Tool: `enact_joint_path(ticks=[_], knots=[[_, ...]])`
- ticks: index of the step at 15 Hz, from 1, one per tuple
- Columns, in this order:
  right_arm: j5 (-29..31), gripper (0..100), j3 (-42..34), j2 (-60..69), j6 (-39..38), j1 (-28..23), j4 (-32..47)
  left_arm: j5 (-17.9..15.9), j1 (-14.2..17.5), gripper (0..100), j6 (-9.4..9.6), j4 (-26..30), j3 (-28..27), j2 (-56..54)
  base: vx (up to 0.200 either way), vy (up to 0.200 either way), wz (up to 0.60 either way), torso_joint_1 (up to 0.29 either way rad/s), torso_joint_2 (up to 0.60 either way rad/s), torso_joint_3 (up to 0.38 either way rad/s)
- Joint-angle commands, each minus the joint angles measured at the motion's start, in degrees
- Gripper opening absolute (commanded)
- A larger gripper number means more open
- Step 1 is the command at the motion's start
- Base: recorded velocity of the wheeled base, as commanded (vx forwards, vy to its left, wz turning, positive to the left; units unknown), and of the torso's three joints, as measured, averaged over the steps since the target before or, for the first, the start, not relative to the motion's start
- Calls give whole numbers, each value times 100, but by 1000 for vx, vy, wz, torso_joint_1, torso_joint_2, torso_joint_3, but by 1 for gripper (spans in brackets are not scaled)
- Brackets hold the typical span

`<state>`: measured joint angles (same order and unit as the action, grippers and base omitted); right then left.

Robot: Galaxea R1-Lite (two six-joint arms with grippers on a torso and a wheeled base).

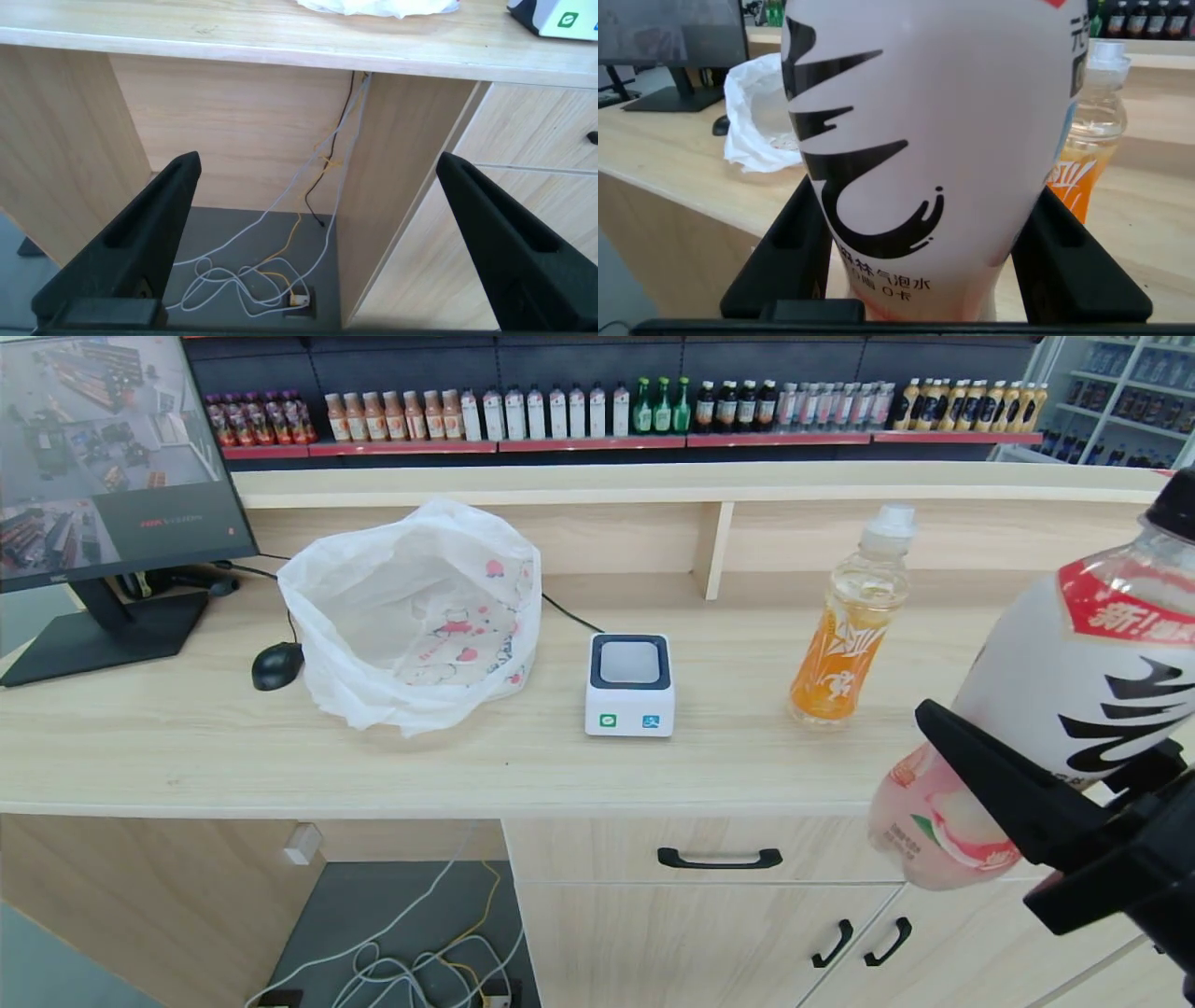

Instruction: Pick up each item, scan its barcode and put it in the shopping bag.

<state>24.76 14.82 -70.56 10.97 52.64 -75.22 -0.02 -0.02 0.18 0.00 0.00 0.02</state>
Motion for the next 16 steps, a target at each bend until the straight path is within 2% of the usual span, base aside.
enact_joint_path(ticks=[1,6,12,16], knots=[[-76,0,-129,25,-122,80,-2,2,-6,100,-1,0,0,-2,0,0,0,0,0,0],[-103,0,-138,7,54,97,-2,2,2,100,-1,0,0,-2,0,0,0,0,0,0],[-120,0,-164,7,1865,519,-2,2,2,100,-1,0,0,-2,0,0,0,0,0,0],[-120,0,-454,86,3658,827,-2,2,-6,100,-1,0,0,-2,0,0,0,0,0,0]])
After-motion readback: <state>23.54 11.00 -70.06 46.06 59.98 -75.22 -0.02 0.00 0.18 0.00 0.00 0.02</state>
